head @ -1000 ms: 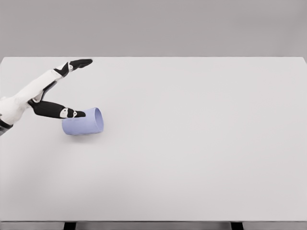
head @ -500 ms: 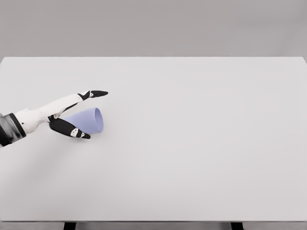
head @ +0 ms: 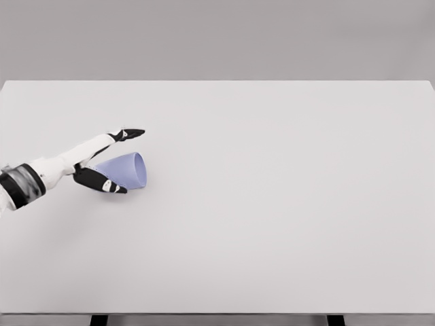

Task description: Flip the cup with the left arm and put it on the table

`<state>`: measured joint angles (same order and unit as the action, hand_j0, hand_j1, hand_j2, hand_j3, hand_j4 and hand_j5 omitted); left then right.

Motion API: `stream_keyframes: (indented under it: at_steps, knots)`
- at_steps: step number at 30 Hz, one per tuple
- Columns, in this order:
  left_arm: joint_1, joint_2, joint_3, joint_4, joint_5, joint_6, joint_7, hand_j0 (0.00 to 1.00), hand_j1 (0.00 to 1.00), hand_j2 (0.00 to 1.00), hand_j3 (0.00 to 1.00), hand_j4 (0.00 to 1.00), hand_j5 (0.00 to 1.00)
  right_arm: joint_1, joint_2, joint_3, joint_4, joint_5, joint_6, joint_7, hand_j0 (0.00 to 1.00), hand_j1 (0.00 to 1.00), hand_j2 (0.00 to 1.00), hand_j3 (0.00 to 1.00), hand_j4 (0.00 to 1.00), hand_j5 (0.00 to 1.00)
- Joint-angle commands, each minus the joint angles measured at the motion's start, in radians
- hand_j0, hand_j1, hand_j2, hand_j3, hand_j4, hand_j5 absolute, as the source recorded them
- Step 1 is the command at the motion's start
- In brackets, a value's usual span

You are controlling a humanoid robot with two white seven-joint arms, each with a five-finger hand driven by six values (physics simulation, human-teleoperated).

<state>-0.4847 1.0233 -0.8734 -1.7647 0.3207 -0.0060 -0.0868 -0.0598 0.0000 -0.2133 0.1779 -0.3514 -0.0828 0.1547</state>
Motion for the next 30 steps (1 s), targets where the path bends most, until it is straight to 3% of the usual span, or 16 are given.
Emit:
stream_keyframes:
  at_steps: [1, 10, 16, 20, 23, 27, 30]
  knots:
    - [0.0, -0.017, -0.001, -0.001, -0.025, 0.044, 0.006, 1.0, 1.0, 1.0, 1.0, 1.0, 1.0, 0.0, 0.0, 0.0, 0.0, 0.0, 0.0, 0.0, 1.0, 1.0, 1.0, 1.0, 1.0, 1.0]
    - [-0.002, -0.054, -0.004, 0.001, -0.035, 0.057, 0.001, 1.0, 1.0, 1.0, 1.0, 1.0, 1.0, 0.0, 0.0, 0.0, 0.0, 0.0, 0.0, 0.0, 1.0, 1.0, 1.0, 1.0, 1.0, 1.0]
    - [-0.003, -0.069, -0.004, -0.001, -0.049, 0.179, 0.004, 0.99, 0.99, 0.99, 0.99, 0.99, 0.99, 0.0, 0.0, 0.0, 0.0, 0.0, 0.0, 0.0, 1.0, 1.0, 1.0, 1.0, 1.0, 1.0]
    - [-0.003, -0.069, -0.007, -0.001, -0.048, 0.186, -0.002, 0.74, 0.74, 0.74, 0.74, 0.74, 0.74, 0.0, 0.0, 0.0, 0.0, 0.0, 0.0, 0.0, 1.0, 1.0, 1.0, 1.0, 1.0, 1.0]
    - [-0.003, -0.069, -0.007, 0.001, -0.046, 0.186, -0.004, 0.68, 0.68, 0.68, 0.68, 0.68, 0.68, 0.0, 0.0, 0.0, 0.0, 0.0, 0.0, 0.0, 1.0, 1.0, 1.0, 1.0, 1.0, 1.0]
    - [0.001, -0.066, -0.009, -0.001, -0.048, 0.189, -0.001, 0.66, 0.66, 0.66, 0.66, 0.66, 0.66, 0.0, 0.0, 0.0, 0.0, 0.0, 0.0, 0.0, 1.0, 1.0, 1.0, 1.0, 1.0, 1.0]
    - [0.0, -0.055, 0.005, 0.001, -0.049, -0.041, 0.012, 0.63, 0.63, 0.63, 0.63, 0.63, 0.63, 0.0, 0.0, 0.0, 0.0, 0.0, 0.0, 0.0, 1.0, 1.0, 1.0, 1.0, 1.0, 1.0]
